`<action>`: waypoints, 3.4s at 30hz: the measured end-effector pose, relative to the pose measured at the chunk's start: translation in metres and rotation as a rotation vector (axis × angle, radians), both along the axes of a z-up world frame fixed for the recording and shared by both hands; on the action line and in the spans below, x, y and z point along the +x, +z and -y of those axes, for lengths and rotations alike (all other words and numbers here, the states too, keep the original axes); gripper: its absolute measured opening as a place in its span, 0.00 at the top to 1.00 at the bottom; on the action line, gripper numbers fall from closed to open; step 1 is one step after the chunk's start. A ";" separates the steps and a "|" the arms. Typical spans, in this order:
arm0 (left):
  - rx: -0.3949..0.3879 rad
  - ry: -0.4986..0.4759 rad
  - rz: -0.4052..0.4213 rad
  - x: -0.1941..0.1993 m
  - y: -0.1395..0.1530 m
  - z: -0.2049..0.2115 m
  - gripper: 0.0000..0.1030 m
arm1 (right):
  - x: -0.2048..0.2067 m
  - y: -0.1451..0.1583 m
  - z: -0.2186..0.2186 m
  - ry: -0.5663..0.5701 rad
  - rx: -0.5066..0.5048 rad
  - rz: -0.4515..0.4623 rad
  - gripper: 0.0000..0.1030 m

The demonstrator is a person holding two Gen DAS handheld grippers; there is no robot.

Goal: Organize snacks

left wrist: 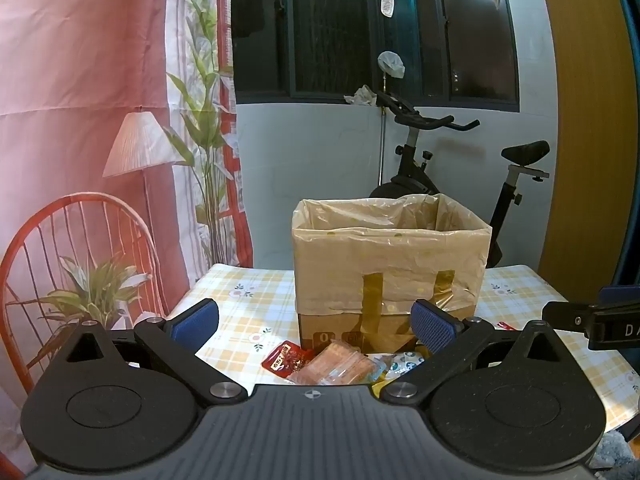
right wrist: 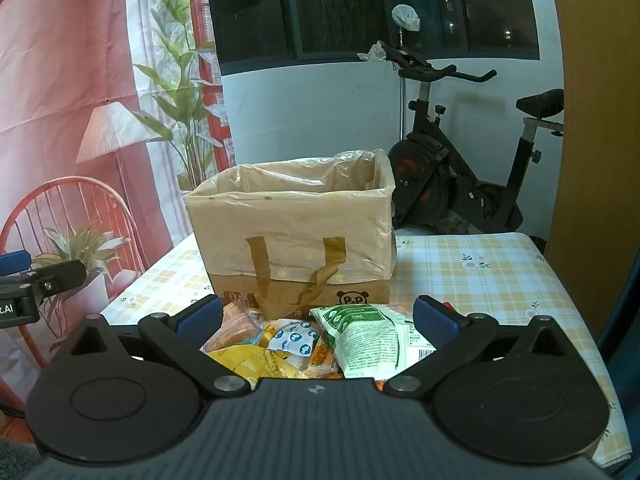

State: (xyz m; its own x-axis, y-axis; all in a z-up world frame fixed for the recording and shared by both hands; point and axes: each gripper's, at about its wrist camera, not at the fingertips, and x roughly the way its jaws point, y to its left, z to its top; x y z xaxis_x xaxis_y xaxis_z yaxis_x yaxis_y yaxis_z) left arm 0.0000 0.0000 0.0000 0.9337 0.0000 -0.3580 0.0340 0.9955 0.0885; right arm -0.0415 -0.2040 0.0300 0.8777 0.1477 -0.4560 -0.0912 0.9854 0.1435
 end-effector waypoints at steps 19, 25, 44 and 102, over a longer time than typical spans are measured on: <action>-0.002 0.001 -0.001 -0.001 -0.001 -0.001 0.00 | 0.000 0.001 -0.002 0.001 0.000 -0.004 0.00; -0.006 0.003 -0.001 0.001 -0.001 -0.001 0.00 | 0.000 0.001 -0.002 0.001 0.001 -0.003 0.00; 0.007 0.005 0.000 0.000 -0.003 0.000 0.00 | 0.000 0.001 -0.002 0.000 0.001 -0.003 0.00; -0.160 -0.069 -0.534 0.095 -0.156 -0.035 0.26 | 0.089 -0.150 0.013 -0.015 0.052 -0.394 0.00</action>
